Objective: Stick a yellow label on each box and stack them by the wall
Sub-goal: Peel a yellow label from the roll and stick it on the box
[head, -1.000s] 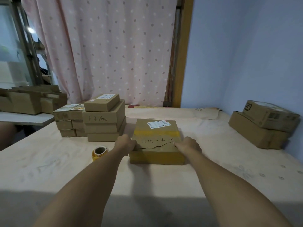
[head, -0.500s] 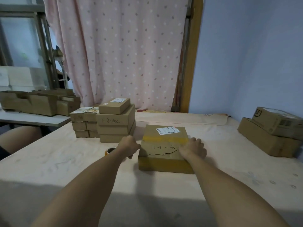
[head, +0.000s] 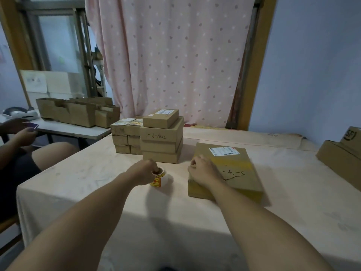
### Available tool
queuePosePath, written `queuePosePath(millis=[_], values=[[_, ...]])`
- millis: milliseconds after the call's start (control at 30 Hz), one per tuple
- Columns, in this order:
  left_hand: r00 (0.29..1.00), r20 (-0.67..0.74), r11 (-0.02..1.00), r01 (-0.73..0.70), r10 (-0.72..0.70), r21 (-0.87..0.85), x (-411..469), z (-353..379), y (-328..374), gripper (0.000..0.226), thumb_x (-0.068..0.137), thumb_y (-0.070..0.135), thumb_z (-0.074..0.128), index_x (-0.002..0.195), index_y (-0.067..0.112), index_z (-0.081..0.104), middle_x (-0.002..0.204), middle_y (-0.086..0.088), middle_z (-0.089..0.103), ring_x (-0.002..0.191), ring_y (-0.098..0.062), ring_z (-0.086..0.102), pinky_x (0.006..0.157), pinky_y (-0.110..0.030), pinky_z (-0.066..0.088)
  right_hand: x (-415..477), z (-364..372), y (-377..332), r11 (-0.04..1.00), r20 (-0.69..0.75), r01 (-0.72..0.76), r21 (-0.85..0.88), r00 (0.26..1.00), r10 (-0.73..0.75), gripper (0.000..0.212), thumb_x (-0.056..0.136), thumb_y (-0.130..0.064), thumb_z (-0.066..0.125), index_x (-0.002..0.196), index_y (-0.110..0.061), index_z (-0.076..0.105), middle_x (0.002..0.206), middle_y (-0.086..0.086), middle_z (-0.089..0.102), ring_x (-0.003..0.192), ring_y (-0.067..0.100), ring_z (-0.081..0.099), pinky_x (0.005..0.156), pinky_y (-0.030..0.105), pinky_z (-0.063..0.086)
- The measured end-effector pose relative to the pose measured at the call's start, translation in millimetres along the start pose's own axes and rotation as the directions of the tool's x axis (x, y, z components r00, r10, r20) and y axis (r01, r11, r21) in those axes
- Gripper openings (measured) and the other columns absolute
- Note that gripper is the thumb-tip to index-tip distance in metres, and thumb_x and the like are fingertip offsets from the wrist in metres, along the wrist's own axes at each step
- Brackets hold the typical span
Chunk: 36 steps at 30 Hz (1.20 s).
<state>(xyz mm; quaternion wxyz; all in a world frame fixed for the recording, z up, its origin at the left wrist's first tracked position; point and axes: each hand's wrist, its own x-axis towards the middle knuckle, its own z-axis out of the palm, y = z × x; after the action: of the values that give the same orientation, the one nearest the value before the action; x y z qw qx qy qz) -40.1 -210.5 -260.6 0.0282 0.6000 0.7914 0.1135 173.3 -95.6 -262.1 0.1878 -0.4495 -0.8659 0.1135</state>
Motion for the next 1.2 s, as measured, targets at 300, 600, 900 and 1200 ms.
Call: queuePosePath(millis=[300,600,900,1200], values=[[0.986,0.068,0.932,-0.167,0.153,0.322,6.1,17.8,-10.7,0.056,0.088,-0.005,0.052,0.137,0.020,0.051,0.125,-0.004,0.055,0.111,-0.025,0.055,0.068,-0.032,0.047,10.8,34.6,-29.8,0.989,0.065,0.147,-0.008,0.987,-0.146,0.028,0.095,-0.041,0.051,0.120,-0.030,0.059,0.128,-0.006,0.054,0.120,0.020,0.048,0.097,0.041,0.045],[0.994,-0.105,1.000,0.003,-0.002,0.003,15.0,27.0,-18.9,0.010,0.077,0.006,0.059,0.069,0.010,0.057,0.074,-0.009,0.059,0.076,-0.034,0.057,0.057,-0.040,0.043,14.7,34.1,-19.3,0.986,0.020,0.169,-0.013,0.985,-0.169,0.025,0.095,-0.040,0.053,0.117,-0.030,0.060,0.126,-0.008,0.057,0.120,0.019,0.049,0.096,0.038,0.042],[0.947,-0.166,0.687,0.073,-0.275,-0.723,25.3,6.6,9.8,0.013,0.075,0.022,0.085,0.082,0.011,0.080,0.079,-0.008,0.073,0.074,-0.021,0.063,0.064,-0.033,0.047,19.3,24.3,-34.3,0.962,-0.026,0.238,0.130,0.971,-0.237,0.046,0.093,-0.049,0.059,0.136,-0.032,0.058,0.133,-0.007,0.061,0.122,0.016,0.052,0.095,0.040,0.050],[0.989,-0.027,0.516,0.052,-0.144,-0.855,26.3,-8.5,38.7,0.016,0.082,0.015,0.081,0.093,0.003,0.079,0.088,-0.011,0.076,0.072,-0.010,0.068,0.065,-0.016,0.051,21.0,17.0,-25.2,0.959,-0.155,0.219,0.177,0.969,-0.193,0.029,0.095,-0.049,0.060,0.118,-0.032,0.064,0.115,-0.006,0.067,0.105,0.018,0.060,0.081,0.040,0.056]])
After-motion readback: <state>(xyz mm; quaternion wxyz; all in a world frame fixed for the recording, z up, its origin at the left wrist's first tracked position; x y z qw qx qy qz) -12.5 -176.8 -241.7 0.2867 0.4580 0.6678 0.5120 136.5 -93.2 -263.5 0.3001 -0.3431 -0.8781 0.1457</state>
